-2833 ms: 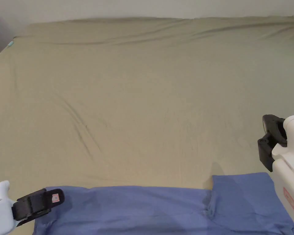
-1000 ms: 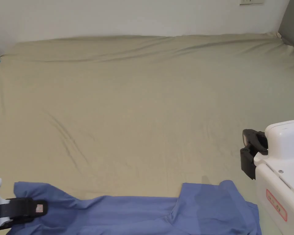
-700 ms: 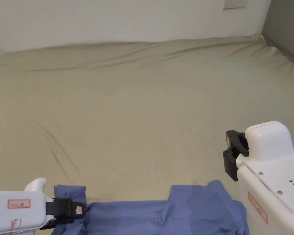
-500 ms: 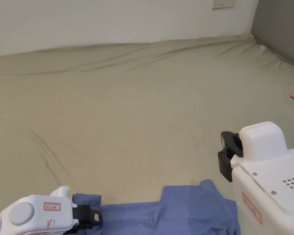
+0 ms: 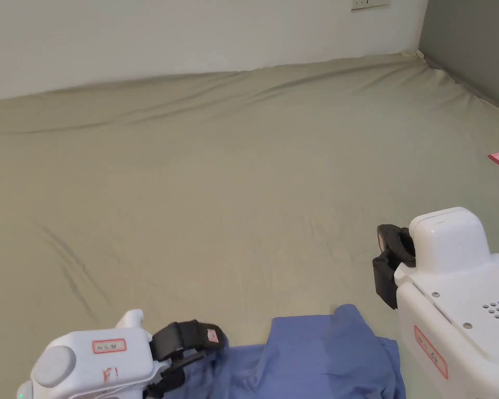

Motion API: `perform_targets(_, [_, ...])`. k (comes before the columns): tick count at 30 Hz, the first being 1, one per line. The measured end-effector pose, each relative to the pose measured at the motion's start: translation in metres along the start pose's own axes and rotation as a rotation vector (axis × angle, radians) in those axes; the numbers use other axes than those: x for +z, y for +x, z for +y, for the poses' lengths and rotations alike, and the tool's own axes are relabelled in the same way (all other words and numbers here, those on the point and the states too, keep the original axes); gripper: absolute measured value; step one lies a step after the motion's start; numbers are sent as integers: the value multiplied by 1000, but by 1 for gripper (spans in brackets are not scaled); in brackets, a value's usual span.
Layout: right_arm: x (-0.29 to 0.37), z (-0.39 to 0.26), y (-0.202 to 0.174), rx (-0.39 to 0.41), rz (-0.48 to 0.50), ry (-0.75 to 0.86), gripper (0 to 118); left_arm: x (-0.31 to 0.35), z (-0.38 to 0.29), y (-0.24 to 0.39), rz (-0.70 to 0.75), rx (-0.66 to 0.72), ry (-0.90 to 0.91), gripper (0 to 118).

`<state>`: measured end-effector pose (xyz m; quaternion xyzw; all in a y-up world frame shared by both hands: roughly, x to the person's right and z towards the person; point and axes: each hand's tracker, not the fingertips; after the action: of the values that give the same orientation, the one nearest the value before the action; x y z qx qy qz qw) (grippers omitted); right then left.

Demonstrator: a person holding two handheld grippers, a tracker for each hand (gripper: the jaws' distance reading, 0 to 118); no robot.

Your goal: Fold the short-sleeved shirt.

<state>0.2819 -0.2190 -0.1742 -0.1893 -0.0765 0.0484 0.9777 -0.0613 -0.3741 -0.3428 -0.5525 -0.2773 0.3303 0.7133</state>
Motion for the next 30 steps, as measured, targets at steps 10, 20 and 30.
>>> perform_targets(10, [5, 6, -11, 17, 6, 13, 0, 40, -28, -4, 364, -386, 285, 0])
perform_targets(20, [11, 5, -17, 38, 10, 2, 0, -84, -97, 1, 654, -738, 180, 0])
perform_targets(30, [10, 2, -16, 48, 7, -6, 0, -106, -137, 26, 632, -896, 246, 0])
